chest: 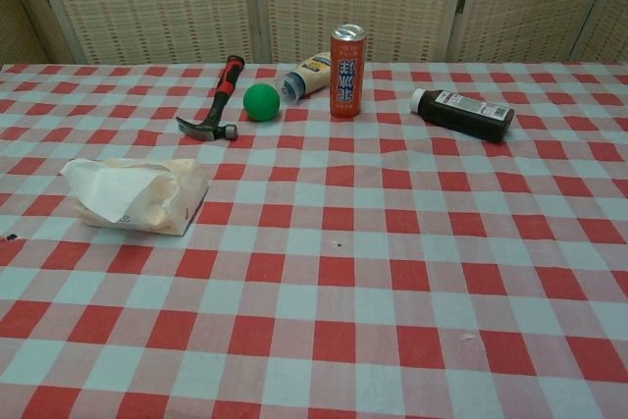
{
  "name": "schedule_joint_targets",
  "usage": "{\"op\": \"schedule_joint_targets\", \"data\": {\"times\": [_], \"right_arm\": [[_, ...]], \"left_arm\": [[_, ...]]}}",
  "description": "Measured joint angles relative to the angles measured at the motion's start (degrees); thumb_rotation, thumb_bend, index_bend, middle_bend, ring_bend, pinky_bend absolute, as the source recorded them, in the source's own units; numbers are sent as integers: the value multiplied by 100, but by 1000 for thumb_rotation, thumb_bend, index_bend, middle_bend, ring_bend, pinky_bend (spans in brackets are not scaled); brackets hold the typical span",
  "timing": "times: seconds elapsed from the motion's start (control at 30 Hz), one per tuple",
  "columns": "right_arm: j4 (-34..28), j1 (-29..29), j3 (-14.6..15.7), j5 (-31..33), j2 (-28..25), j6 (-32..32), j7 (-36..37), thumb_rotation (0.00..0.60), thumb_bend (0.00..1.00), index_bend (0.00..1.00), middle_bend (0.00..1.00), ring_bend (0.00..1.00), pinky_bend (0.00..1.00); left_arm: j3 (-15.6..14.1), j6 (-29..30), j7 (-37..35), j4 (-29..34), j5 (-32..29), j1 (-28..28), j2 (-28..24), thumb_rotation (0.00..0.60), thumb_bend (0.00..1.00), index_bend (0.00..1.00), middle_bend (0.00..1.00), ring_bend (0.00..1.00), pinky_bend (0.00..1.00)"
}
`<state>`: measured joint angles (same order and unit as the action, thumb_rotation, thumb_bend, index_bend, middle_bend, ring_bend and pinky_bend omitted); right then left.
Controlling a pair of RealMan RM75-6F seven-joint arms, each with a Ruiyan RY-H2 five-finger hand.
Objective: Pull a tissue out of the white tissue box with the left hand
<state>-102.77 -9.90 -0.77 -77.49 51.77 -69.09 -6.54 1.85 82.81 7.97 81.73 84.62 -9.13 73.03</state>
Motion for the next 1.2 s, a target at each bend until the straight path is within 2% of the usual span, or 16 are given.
{"op": "schedule_joint_targets", "data": {"times": [0.2,0.37,0.47,0.7,1.03,1.2], "right_arm": [[-52,13,36,-50,-20,-9,-21,600,996,892,799,605,861],[-41,29,15,-88,-39,-72,107,600,995,892,799,605,861],[-32,23,11,-48,-39,-45,86,600,995,892,799,605,861],[-87,59,26,-139,-116,-118,221,600,995,892,799,605,861],[-72,31,32,-112,-135,-30,216,600,995,892,799,605,861],[-73,30,33,-108,-138,-25,222,600,995,892,799,605,861]], "left_arm": [[6,45,96,28,29,15,32,600,502,581,999,973,1000],[-25,84,150,-19,230,-32,214,600,469,318,992,974,1000],[-47,55,186,-142,365,-112,469,600,444,220,981,973,1000],[-51,-207,87,-509,526,-381,1192,600,446,209,977,973,1000],[353,35,-195,-1739,497,-673,2495,600,446,281,988,973,1000],[411,-16,-358,-2214,479,-844,2843,600,445,296,988,973,1000]]}}
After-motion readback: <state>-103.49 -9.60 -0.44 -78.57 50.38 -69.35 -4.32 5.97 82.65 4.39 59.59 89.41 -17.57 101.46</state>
